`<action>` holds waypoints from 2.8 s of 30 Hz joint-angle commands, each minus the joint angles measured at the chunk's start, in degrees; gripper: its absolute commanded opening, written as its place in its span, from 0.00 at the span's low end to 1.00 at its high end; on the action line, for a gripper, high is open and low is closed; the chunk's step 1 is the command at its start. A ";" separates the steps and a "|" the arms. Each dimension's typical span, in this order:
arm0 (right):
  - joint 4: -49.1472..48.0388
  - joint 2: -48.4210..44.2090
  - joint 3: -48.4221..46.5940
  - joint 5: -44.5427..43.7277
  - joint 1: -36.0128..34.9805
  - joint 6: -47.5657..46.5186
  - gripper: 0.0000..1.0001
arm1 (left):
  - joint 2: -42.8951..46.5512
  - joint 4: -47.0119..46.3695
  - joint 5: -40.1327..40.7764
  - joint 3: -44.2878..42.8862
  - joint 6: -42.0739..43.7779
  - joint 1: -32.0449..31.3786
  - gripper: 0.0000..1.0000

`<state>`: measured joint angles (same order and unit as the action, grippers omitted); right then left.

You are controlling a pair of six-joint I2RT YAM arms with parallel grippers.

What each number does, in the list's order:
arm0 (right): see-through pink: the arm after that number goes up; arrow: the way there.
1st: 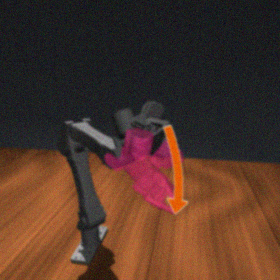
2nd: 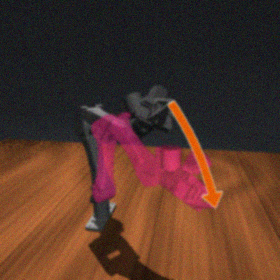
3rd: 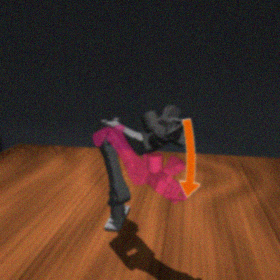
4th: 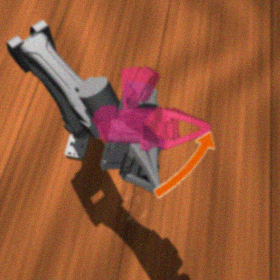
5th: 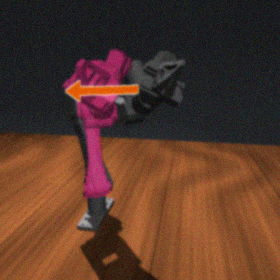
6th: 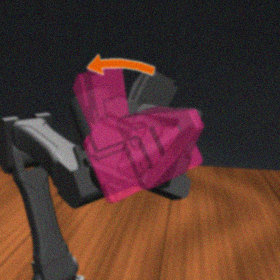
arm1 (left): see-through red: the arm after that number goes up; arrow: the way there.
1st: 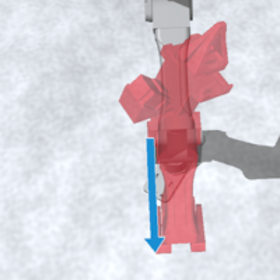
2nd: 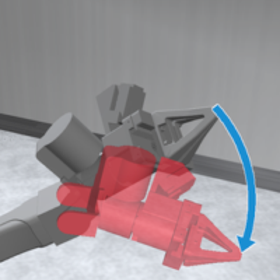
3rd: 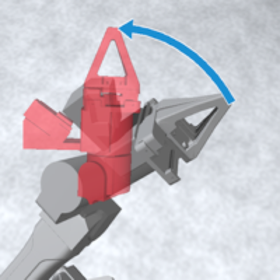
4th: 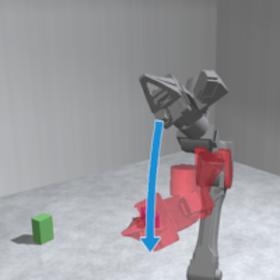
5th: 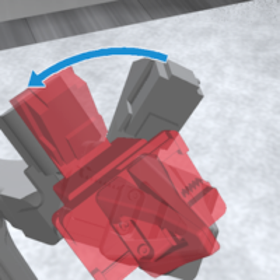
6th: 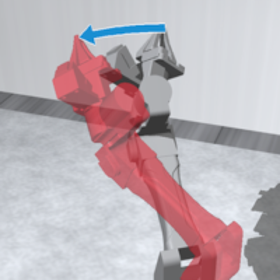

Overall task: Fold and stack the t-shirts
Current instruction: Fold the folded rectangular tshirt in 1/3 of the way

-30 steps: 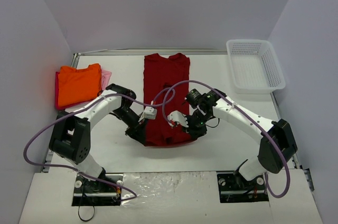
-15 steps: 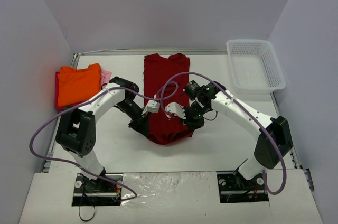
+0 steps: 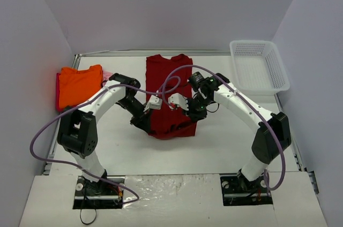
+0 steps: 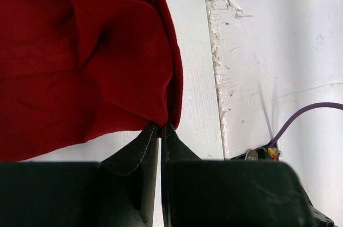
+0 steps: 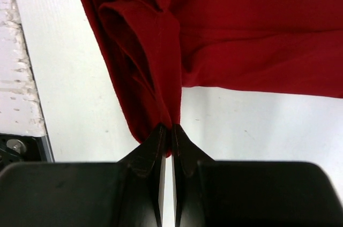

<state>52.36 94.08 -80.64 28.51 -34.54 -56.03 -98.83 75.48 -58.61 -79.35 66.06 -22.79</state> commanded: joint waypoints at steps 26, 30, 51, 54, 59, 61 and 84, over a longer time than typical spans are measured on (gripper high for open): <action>2.05 11.56 -14.63 -4.78 6.51 -0.48 0.00 | -3.47 -4.38 8.16 -14.33 -12.80 3.36 0.02; 2.13 13.14 -17.00 -4.69 7.73 -1.18 0.00 | -5.67 -4.03 9.39 -17.76 -13.33 3.54 0.02; 2.75 25.09 -31.67 -3.20 11.52 -4.17 0.00 | -15.60 -3.24 12.64 -31.91 -14.47 5.65 0.02; 2.84 27.11 -34.04 -3.20 12.04 -4.17 0.00 | -17.19 -3.06 12.64 -33.58 -14.56 6.00 0.02; 2.92 29.58 -37.48 -2.85 12.66 -4.26 0.00 | -19.82 -2.71 12.64 -38.06 -14.91 6.61 0.02; 2.92 30.63 -38.89 -2.67 12.92 -4.17 0.00 | -21.05 -2.53 12.64 -39.99 -15.17 7.05 0.02; 2.75 45.22 -52.16 0.14 14.86 -6.11 0.00 | -32.74 -2.80 11.68 -49.75 -15.52 9.25 0.02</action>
<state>53.08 138.45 -129.71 27.88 -20.21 -61.67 -131.46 71.57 -45.60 -125.78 49.01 -14.15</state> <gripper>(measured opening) 0.019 0.034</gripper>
